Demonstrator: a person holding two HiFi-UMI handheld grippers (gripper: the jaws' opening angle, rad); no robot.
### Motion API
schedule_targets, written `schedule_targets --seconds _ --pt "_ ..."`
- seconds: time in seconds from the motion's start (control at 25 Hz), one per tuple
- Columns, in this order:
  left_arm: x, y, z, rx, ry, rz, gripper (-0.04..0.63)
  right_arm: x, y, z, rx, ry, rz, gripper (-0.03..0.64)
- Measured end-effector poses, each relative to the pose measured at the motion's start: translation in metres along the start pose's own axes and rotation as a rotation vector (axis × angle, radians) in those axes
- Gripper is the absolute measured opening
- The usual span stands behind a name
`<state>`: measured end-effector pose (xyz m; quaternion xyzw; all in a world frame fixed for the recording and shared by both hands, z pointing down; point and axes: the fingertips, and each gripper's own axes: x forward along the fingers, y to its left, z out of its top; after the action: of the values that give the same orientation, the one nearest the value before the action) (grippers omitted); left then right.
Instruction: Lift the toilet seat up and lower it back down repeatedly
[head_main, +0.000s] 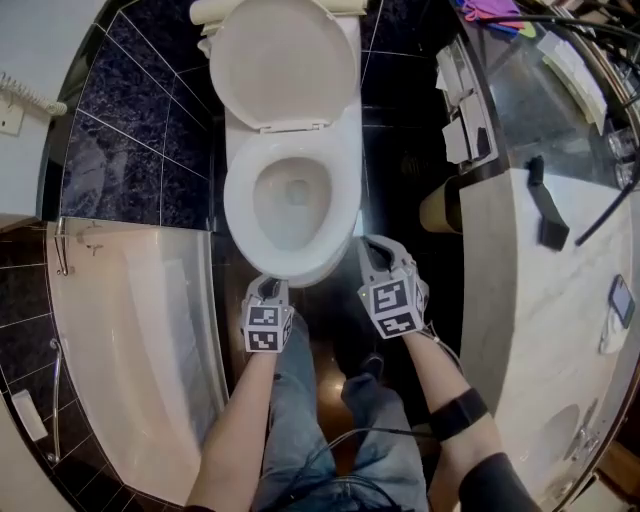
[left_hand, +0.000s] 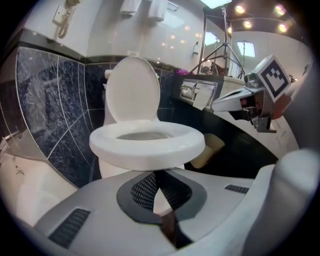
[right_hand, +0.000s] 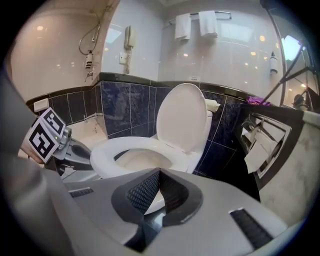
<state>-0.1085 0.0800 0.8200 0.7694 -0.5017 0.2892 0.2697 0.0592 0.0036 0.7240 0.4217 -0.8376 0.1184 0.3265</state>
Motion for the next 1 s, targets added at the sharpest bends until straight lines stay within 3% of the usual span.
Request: schedule_targets --seconds 0.32,0.6,0.76,1.0 --pt "0.038 -0.009 -0.067 0.019 0.091 -0.051 -0.006 0.018 0.0 -0.059 0.047 0.034 -0.014 0.017" --pt "0.044 -0.007 -0.118 0.022 0.193 -0.037 -0.006 0.026 0.009 -0.068 0.045 0.041 -0.006 0.017" --pt "0.032 -0.001 -0.108 0.026 0.181 -0.03 -0.006 0.023 0.007 -0.057 0.048 0.036 -0.004 0.017" --pt "-0.006 0.01 -0.036 0.006 0.054 0.007 -0.006 0.001 -0.004 -0.023 0.083 0.023 -0.015 0.017"
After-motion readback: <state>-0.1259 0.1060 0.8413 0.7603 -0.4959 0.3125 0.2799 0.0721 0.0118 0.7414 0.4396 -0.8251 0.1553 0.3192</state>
